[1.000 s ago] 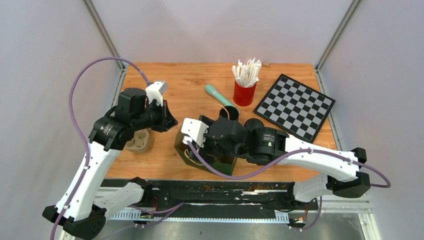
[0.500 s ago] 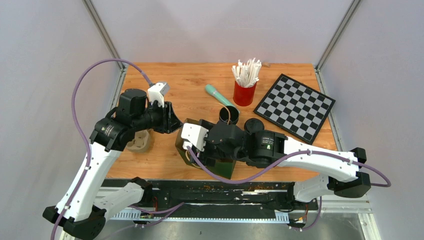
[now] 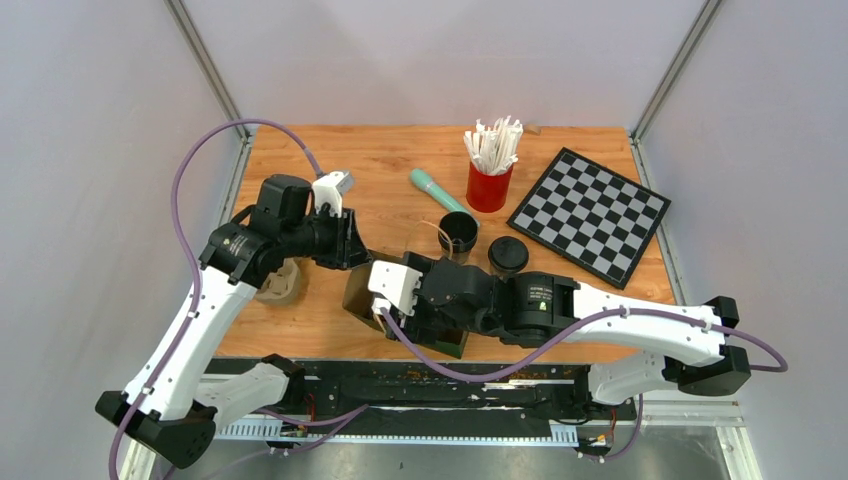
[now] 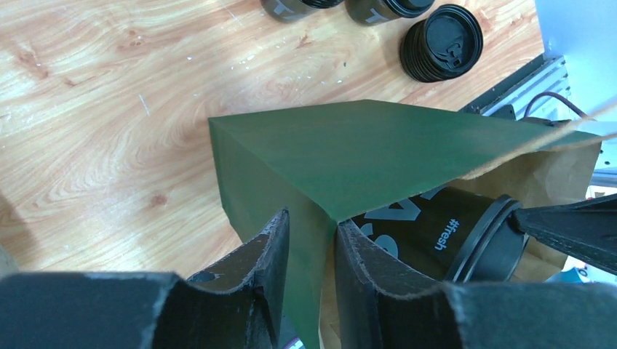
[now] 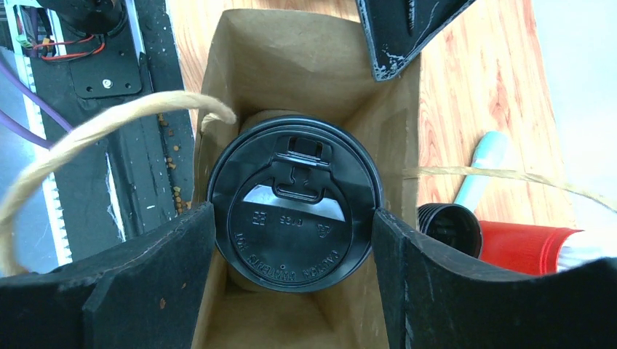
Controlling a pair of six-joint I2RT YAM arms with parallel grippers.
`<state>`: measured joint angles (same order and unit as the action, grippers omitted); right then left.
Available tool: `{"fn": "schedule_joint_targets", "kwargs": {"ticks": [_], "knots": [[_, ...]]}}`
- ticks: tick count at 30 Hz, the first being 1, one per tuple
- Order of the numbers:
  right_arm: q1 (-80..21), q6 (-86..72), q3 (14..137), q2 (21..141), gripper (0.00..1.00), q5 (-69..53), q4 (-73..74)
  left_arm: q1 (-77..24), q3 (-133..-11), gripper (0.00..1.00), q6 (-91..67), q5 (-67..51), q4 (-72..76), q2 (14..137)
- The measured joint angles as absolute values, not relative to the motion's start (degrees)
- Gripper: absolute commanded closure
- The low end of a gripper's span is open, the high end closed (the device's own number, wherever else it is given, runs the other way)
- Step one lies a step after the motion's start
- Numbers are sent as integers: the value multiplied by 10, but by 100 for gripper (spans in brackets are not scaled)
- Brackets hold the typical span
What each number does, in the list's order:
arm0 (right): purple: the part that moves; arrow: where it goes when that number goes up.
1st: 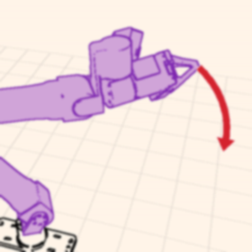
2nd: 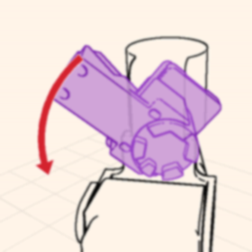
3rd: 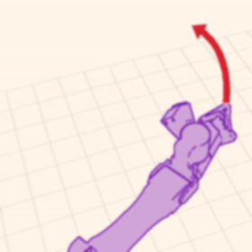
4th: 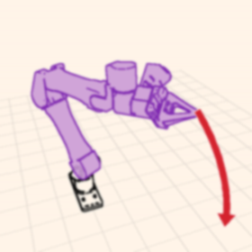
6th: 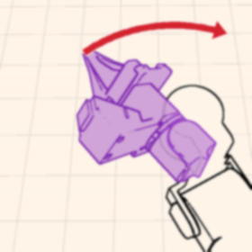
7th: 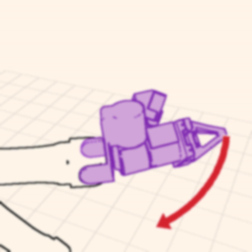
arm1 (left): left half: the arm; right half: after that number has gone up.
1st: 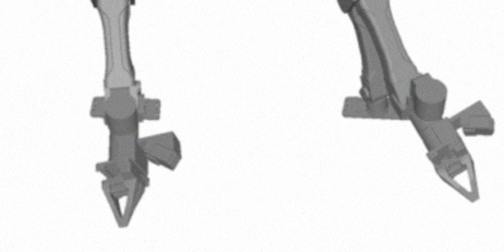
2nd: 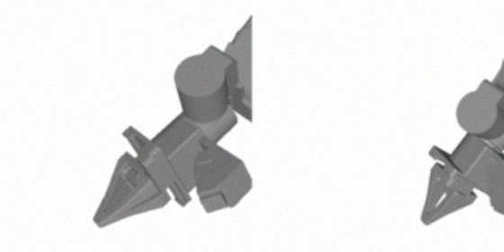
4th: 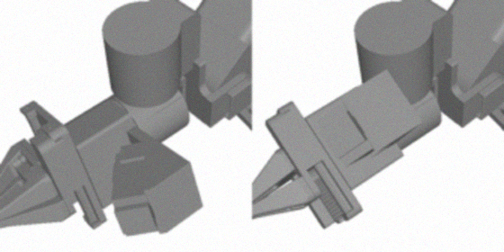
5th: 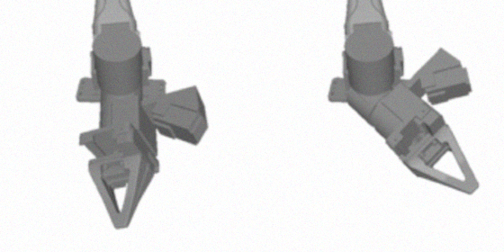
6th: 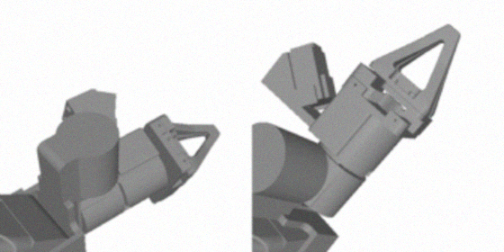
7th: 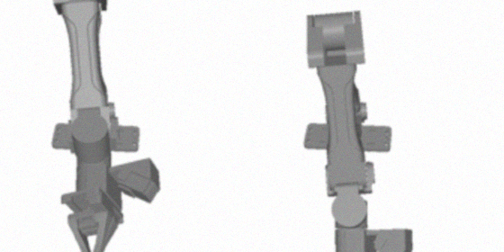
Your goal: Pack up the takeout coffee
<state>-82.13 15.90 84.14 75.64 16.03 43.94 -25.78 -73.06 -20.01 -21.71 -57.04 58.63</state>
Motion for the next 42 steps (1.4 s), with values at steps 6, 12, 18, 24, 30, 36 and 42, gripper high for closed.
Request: {"fn": "schedule_joint_targets", "kwargs": {"ticks": [6,12,18,24,30,36,42], "knots": [[-824,157,832,756,35,170,438,-258,-729,98,-200,-222,-567,587],[-813,167,820,749,35,191,422,-258,-715,100,-200,-220,-524,570],[-801,204,818,748,33,201,413,-258,-679,100,-202,-215,-444,526],[-796,233,814,748,34,198,411,-258,-662,92,-205,-209,-409,519],[-796,242,779,748,34,177,397,-258,-655,65,-206,-193,-430,516],[-796,244,761,749,34,165,394,-258,-670,48,-203,-175,-519,509],[-796,244,755,749,34,160,383,-258,-687,40,-203,-175,-603,493]]}}
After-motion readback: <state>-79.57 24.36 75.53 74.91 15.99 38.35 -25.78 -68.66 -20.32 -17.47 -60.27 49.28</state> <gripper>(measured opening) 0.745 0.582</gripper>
